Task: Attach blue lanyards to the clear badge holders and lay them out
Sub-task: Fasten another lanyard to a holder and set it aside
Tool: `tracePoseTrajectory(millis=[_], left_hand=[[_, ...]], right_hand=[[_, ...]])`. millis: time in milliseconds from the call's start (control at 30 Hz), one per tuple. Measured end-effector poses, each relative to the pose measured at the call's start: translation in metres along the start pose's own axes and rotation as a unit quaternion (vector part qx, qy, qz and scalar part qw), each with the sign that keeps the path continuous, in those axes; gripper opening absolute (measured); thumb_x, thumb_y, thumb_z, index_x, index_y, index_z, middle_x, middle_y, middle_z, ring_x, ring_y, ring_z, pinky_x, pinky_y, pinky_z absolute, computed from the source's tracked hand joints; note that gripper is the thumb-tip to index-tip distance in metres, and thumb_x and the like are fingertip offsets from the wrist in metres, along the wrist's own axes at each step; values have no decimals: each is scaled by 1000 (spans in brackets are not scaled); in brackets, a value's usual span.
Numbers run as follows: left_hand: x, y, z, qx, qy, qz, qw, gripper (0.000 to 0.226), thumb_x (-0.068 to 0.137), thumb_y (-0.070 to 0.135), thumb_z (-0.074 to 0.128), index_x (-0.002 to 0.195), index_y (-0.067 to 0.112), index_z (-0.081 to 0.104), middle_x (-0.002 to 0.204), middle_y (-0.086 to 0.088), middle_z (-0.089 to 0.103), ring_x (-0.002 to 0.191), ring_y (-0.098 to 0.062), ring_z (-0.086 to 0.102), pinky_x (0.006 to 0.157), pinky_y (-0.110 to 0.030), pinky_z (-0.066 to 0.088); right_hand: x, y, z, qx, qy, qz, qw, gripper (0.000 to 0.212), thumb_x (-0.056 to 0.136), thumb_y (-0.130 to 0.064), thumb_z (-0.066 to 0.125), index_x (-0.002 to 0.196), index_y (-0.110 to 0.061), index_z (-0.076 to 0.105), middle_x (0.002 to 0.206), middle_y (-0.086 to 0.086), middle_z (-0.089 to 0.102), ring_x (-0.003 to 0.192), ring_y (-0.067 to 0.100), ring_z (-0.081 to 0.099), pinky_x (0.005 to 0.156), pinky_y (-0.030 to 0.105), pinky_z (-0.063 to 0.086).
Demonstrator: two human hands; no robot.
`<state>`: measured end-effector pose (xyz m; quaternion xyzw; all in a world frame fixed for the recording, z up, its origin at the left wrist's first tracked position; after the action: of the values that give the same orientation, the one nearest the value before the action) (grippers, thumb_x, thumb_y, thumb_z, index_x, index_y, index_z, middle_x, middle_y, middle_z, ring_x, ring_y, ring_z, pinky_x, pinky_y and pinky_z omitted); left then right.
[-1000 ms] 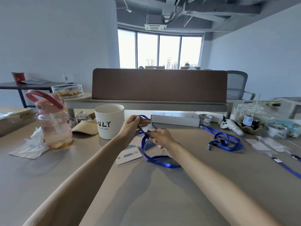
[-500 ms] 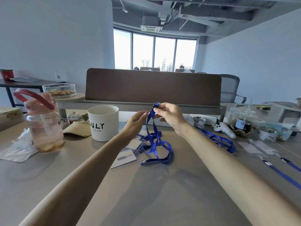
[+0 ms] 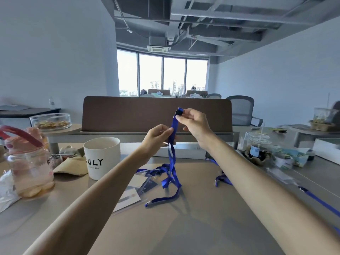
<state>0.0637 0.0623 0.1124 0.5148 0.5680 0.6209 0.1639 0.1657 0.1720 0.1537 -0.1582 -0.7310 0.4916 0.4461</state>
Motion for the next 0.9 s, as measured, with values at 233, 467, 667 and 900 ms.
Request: tracePoseTrajectory(millis=[233,467,667,900], left_hand=[[-9,-13,14,38,-118,-53,991,10,95,16,55,93,8,62,85,-2,68,83,-15,65,86,-33,52],[-20,-44,-2,19,-163,-121,979,26,97,25,50,101,7,69,101,-6,71,91,-17,65,88,-31,51],[-30,-77,-21,276,-224,-170,919,25,94,32,55,100,16,73,90,6,68,81,-8,59,75,-13,45],[-35,-90,-21,207,-207,-196,936,26,87,10,66,111,16,58,102,-4,65,95,-15,61,86,-23,50]], right_hand=[[4,4,-9,67,6,22,998,6,91,-4,63,96,-8,65,86,3,74,76,17,73,76,32,56],[11,-3,-29,174,71,29,982,6,93,1,59,99,0,60,84,13,68,70,26,72,79,37,61],[16,-6,-45,194,112,17,974,11,93,0,59,104,0,61,84,10,69,72,26,73,75,35,61],[9,3,-20,163,32,39,985,15,97,-3,54,111,0,57,83,7,65,69,24,71,75,36,61]])
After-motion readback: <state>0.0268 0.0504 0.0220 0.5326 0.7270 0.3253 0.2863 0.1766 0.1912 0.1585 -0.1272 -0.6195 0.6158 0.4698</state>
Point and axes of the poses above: each hand's wrist, its own x-axis towards the middle knuckle, its own z-axis out of the palm, y = z × x, the point moved 3 cm from there along x, towards the middle knuckle
